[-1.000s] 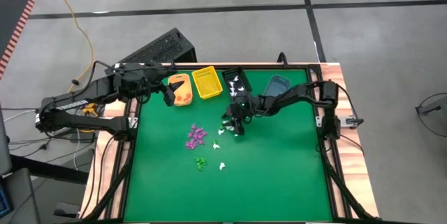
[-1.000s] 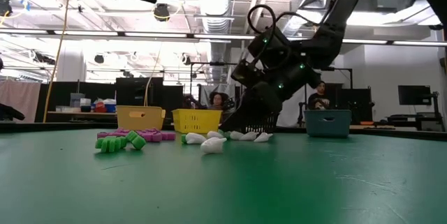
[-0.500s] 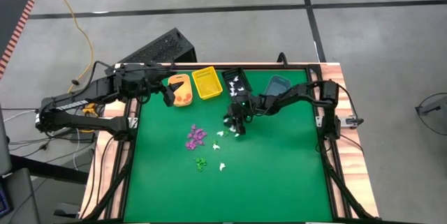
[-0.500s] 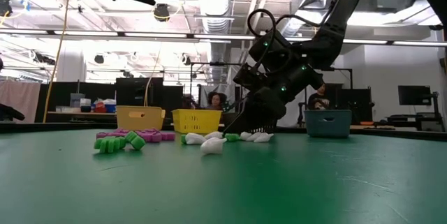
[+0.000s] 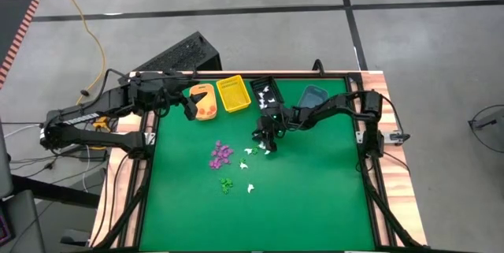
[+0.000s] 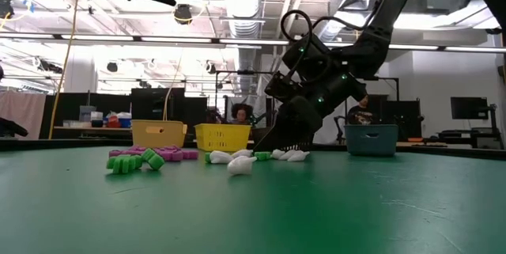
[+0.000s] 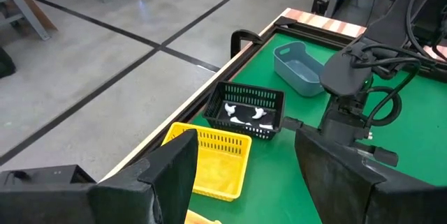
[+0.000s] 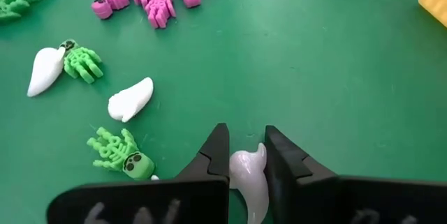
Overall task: Sort Halloween decoration
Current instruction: Put the white ghost toy into the black bin
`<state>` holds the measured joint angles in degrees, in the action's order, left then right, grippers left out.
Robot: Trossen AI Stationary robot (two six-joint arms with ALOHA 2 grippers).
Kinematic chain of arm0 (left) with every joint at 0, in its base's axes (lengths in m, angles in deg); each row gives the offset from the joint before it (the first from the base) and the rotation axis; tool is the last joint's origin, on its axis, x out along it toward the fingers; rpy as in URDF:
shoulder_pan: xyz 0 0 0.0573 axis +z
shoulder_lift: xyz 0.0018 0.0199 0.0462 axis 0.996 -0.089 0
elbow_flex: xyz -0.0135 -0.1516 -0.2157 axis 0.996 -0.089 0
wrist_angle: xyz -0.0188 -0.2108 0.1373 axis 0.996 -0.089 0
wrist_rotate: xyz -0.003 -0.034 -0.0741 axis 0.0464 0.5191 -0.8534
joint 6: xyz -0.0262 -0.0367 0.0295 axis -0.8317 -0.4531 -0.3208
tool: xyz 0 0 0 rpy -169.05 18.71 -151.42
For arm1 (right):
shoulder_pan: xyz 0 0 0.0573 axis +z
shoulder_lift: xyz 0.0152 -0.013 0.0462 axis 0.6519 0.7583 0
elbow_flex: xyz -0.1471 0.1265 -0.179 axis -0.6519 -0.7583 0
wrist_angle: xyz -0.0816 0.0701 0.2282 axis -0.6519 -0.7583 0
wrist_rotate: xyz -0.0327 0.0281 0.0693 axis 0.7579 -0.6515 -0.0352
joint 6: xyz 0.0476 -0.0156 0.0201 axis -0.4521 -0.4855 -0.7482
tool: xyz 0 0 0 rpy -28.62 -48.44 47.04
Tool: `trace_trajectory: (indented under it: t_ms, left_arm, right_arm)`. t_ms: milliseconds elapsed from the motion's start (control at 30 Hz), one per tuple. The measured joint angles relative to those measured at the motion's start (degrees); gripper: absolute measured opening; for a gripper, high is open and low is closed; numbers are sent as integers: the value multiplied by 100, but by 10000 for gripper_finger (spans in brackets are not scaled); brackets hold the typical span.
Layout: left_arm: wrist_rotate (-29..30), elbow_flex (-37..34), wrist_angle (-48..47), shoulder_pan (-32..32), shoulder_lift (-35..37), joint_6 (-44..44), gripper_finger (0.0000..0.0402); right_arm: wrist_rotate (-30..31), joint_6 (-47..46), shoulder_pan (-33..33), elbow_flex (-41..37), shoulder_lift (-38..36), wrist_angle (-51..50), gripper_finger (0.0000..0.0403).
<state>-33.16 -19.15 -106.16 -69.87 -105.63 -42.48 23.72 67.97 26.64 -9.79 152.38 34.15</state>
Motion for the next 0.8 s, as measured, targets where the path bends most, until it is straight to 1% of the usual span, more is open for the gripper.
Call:
trace_trajectory:
  t_ms: [133,333,533,800]
  left_arm:
    - [13,0,2,0,0,0,232]
    - [115,0,5,2,0,4,232]
    - [119,0,25,2,0,19,231]
    - [205,0,220,2,0,79,231]
  right_arm:
    - [-4,-129,2,-15,-120,37,50]
    - [-38,-230,-14,-37,-505,-113,50]
    - [-16,-435,-133,-20,-943,19,50]
    - [902,-532,-518,-14,-1434,176,50]
